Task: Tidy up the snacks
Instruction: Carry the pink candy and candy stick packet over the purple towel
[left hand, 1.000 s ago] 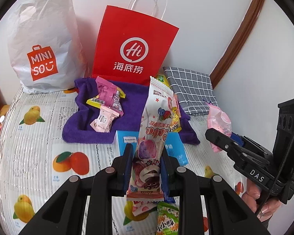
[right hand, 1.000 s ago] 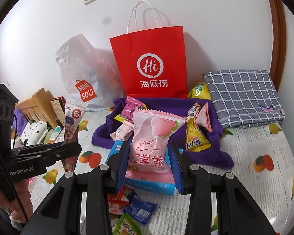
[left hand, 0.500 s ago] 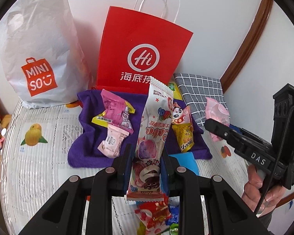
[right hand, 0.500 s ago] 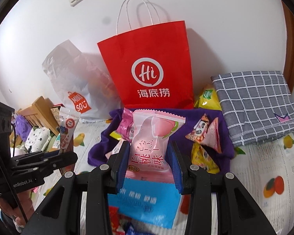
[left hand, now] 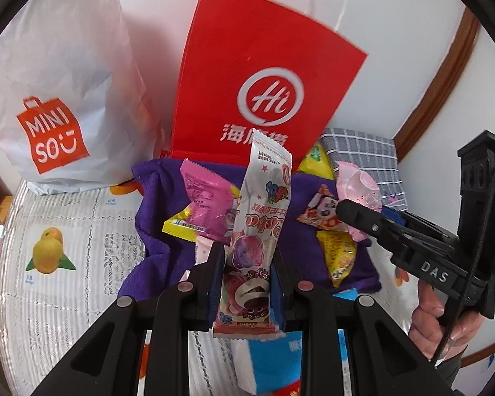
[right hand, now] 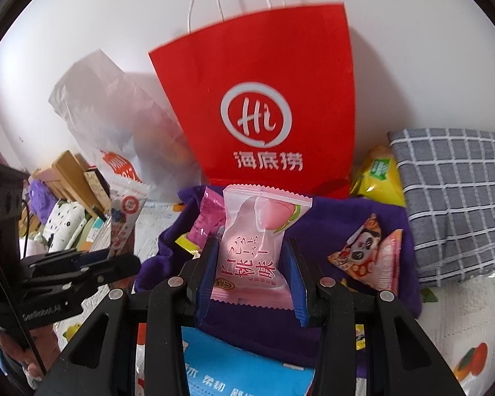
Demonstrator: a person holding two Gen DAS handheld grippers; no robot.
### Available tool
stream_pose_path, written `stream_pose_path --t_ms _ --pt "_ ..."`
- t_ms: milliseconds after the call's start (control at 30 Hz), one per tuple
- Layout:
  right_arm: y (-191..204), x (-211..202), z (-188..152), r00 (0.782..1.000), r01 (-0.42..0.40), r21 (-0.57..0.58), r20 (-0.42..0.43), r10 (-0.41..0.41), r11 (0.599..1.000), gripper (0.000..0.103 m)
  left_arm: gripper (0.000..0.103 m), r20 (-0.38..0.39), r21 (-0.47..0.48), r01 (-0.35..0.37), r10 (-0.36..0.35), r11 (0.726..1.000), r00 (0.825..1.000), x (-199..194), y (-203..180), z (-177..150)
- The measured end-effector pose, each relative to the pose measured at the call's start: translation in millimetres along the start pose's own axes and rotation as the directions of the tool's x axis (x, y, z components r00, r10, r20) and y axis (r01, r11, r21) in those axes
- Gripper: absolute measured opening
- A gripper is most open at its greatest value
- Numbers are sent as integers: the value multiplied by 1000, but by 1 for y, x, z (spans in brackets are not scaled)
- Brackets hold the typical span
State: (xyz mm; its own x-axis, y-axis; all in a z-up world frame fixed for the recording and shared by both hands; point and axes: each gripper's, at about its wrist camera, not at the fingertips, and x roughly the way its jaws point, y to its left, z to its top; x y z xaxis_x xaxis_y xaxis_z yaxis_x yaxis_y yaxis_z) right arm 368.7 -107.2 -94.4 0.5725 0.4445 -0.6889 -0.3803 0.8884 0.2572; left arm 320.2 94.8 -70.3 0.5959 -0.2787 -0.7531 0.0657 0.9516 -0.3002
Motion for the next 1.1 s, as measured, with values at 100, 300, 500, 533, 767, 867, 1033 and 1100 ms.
stream_pose_path --t_ms 100,300,500,533,767,867,1033,1100 --pt "-6 16 0 999 18 -6 -50 -19 1000 40 24 -20 -10 -2 2 1000 1000 14 5 2" --pt "-20 40 -6 992 14 22 -123 -11 1000 40 24 -30 -30 1 -1 1000 1000 34 12 4" --pt "-20 57 -14 983 22 -11 -183 -23 1000 40 24 -55 -52 -4 1 999 998 50 22 5" --pt "-18 60 -16 980 20 -23 -196 -24 1000 40 24 -59 -53 -8 5 999 998 52 22 5" --pt "-22 79 -24 966 24 -13 -258 -27 1000 40 24 -90 -55 -35 30 998 995 65 23 3" --pt "-23 86 -27 960 36 -17 -275 -40 999 40 24 -97 -63 -42 35 997 995 69 23 4" --pt "-28 96 -30 951 29 5 -309 -27 1000 40 24 -112 -64 -68 60 996 992 78 22 5" --pt "-32 99 -32 946 47 8 -322 -42 999 40 24 -120 -68 -76 68 995 990 84 21 4"
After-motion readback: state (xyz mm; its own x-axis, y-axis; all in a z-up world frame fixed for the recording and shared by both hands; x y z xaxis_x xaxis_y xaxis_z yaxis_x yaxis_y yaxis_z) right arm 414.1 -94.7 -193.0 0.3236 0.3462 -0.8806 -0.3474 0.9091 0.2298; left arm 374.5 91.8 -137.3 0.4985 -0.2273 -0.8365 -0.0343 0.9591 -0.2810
